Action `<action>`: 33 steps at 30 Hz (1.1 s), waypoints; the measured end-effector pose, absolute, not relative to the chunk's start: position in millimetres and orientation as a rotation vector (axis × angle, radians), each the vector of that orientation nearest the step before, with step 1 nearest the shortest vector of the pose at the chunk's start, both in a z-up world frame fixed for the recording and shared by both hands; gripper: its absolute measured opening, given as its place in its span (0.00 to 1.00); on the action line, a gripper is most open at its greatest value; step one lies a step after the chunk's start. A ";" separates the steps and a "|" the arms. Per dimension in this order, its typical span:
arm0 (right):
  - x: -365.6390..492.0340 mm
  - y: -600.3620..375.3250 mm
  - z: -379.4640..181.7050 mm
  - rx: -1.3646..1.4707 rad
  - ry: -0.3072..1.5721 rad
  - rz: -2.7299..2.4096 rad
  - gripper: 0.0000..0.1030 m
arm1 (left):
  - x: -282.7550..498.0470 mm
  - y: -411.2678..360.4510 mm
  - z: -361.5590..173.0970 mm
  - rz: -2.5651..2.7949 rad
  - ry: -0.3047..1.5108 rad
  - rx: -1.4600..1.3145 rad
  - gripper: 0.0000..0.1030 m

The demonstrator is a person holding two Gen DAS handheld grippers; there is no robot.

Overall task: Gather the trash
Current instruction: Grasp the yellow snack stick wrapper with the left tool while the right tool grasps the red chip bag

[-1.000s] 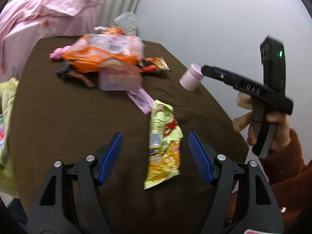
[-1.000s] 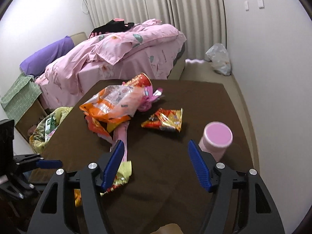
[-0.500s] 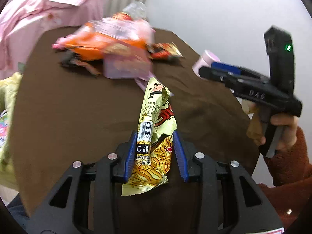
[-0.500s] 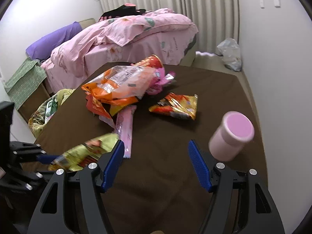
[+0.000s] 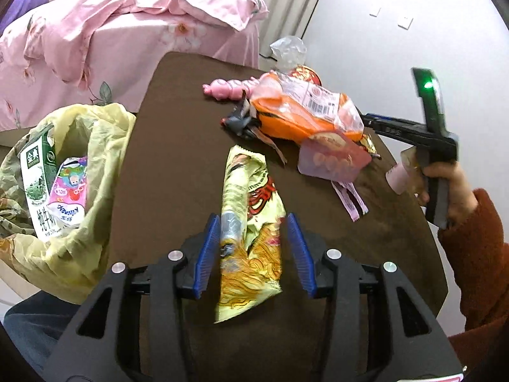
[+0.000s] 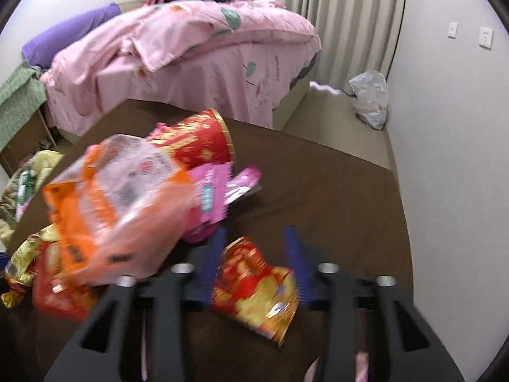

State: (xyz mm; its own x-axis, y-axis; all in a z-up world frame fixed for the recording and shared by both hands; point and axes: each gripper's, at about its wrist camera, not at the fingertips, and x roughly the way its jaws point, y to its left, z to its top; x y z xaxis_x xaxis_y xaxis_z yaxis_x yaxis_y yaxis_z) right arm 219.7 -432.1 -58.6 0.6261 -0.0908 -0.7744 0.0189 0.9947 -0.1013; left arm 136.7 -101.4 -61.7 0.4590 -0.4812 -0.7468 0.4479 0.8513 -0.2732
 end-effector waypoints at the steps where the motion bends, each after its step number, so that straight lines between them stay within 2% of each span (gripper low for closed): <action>1: 224.6 -434.8 -62.5 -0.094 0.911 -0.070 0.29 | 136.3 -101.4 -58.9 -0.570 0.927 -0.047 0.41; 9: 186.2 -427.6 -73.6 -0.053 0.954 -0.025 0.29 | 141.5 -96.9 -51.1 -0.563 0.902 -0.076 0.43; 14: 135.9 -424.9 -79.2 0.127 0.995 0.083 0.29 | 142.1 -97.4 -54.6 -0.561 0.913 -0.080 0.43; 18: 104.8 -423.2 -64.7 0.169 0.902 0.121 0.30 | 142.6 -97.0 -59.9 -0.555 0.934 -0.087 0.43; 21: 100.5 -426.7 -48.6 0.099 0.810 0.056 0.32 | 143.5 -96.6 -62.5 -0.546 0.947 -0.101 0.43; 25: 130.0 -421.0 -50.7 -0.133 0.850 0.044 0.41 | 141.4 -98.9 -61.5 -0.546 0.947 -0.095 0.43; 32: 158.6 -411.5 -84.8 -0.373 0.975 0.069 0.41 | 136.4 -102.3 -55.0 -0.571 0.926 -0.080 0.44; 33: 159.9 -412.4 -86.6 -0.368 0.975 0.059 0.32 | 136.6 -102.3 -54.6 -0.573 0.925 -0.080 0.44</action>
